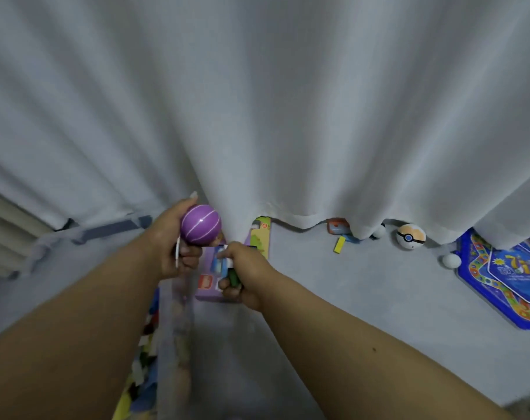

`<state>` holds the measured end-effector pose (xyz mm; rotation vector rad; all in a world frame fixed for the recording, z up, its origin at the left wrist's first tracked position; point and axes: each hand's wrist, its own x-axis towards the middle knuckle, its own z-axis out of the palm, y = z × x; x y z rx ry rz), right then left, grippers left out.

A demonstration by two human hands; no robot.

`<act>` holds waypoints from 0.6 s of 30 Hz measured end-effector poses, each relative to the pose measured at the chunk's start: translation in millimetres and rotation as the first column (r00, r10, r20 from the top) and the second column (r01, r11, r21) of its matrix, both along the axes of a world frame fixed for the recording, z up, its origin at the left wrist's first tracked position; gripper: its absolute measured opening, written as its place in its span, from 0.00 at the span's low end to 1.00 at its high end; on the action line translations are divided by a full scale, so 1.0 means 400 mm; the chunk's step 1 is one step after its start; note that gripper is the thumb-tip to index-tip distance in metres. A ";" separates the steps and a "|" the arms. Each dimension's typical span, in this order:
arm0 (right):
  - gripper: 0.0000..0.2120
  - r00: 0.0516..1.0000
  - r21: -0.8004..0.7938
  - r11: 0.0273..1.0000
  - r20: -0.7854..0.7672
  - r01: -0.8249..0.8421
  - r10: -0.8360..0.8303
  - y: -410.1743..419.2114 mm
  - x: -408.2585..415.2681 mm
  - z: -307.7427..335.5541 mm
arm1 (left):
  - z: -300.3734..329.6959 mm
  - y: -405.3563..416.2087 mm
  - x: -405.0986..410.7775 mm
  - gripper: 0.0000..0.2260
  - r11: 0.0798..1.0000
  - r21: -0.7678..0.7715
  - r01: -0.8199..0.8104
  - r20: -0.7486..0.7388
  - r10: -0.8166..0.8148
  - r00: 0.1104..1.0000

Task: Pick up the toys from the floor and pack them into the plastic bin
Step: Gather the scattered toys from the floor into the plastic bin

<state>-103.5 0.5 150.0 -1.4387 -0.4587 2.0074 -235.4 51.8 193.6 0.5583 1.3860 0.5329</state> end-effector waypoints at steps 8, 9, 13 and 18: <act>0.12 0.929 0.177 0.912 0.030 -0.369 0.370 -0.052 -0.276 0.086 | 0.123 -0.168 -0.243 0.19 0.933 0.167 -0.318 -0.354 0.358 0.864; 0.12 0.919 0.197 0.898 0.062 -0.394 0.390 -0.065 -0.279 0.090 | 0.116 -0.179 -0.252 0.21 0.925 0.186 -0.330 -0.379 0.378 0.845; 0.18 0.920 0.307 0.868 0.173 -0.389 0.351 -0.087 -0.232 0.082 | 0.106 -0.180 -0.240 0.23 0.890 0.334 -0.311 -0.401 0.433 0.807; 0.09 0.933 0.407 0.897 0.361 -0.172 0.015 -0.069 -0.066 0.041 | 0.073 -0.109 -0.139 0.29 0.925 0.333 -0.181 -0.452 0.326 0.831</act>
